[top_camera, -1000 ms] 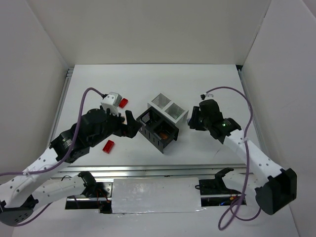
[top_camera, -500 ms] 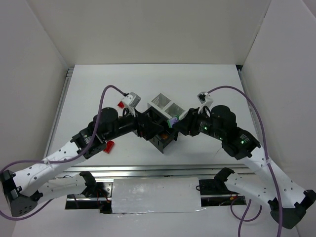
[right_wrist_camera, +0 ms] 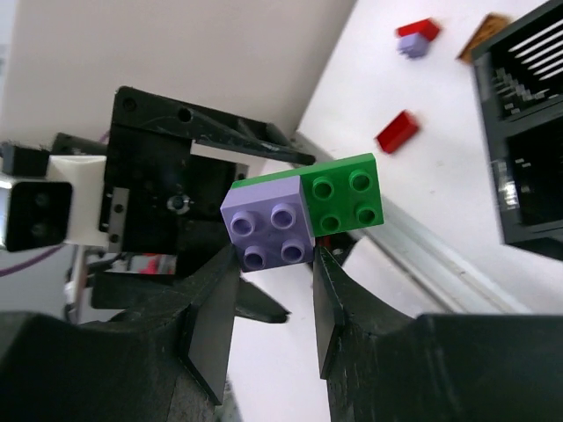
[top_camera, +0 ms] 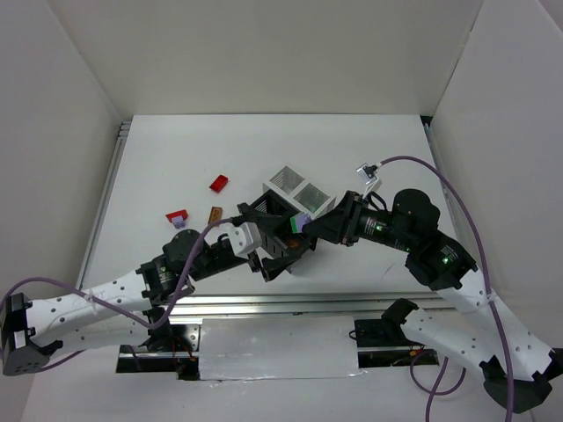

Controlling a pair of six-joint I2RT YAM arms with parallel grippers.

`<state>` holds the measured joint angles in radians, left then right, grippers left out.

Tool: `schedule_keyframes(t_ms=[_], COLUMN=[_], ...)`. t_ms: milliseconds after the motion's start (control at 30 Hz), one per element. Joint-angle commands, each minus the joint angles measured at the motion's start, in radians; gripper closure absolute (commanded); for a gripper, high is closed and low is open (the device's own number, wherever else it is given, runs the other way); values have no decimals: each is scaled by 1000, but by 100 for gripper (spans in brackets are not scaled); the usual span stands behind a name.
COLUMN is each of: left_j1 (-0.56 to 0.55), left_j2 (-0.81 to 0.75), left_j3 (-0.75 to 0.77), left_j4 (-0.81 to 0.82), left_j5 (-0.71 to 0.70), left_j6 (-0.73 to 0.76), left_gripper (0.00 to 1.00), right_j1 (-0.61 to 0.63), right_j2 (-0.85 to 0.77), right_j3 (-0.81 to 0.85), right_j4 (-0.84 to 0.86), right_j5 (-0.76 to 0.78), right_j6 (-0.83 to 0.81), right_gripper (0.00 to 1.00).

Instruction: Sort the legos into containers by color

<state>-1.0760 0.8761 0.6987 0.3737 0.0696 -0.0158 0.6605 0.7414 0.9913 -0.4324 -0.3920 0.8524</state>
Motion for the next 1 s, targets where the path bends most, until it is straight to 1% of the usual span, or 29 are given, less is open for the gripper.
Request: schedule_keyframes(t_ms=[0,33,67,267,367,533,567,633,733,767,800,833,900,933,967], left_j1=[-39,-54,-61,-81,-90,-94,-94,-94,-94,-94,-94,-94,-94,-94,-94], left_j2=[8,4,-2,14,24,44,49,52,52,52,54,55,64,67,72], left_j3=[41,45,48,114,120,137,142,148,145,147,147,157,177,186,200], left_j4=[123,126,128,62,68,61,47,37,31,30,25,19,-2,-28,-39], left_j5=[-65,-65,-94,-82,-93,-77,-79,-51,-40,-44,-45,-45,-39,-34,-36], left_j6=[198,209,220,247,252,260,257,255,249,247,246,243,241,240,237], left_gripper=[0,0,0,1,2,10,15,19,29,38,43,50,56,58,74], right_j1=[4,7,2,7,5,7,7,7,7,7,7,7,7,8,7], right_j2=[-20,-23,-27,-22,-17,-16,-17,-22,-24,-22,-20,-17,-17,-23,-30], right_j3=[43,41,40,47,59,41,40,43,59,61,60,55,52,50,50], right_j4=[78,73,73,64,46,84,93,93,75,70,73,73,67,69,60], right_j5=[-114,-120,-126,-169,-169,-223,-231,-222,-211,-211,-215,-217,-203,-194,-180], right_j6=[80,88,91,100,96,117,120,122,111,109,109,109,102,99,88], right_gripper=[92,92,92,94,94,94,94,94,95,95,95,95,96,100,100])
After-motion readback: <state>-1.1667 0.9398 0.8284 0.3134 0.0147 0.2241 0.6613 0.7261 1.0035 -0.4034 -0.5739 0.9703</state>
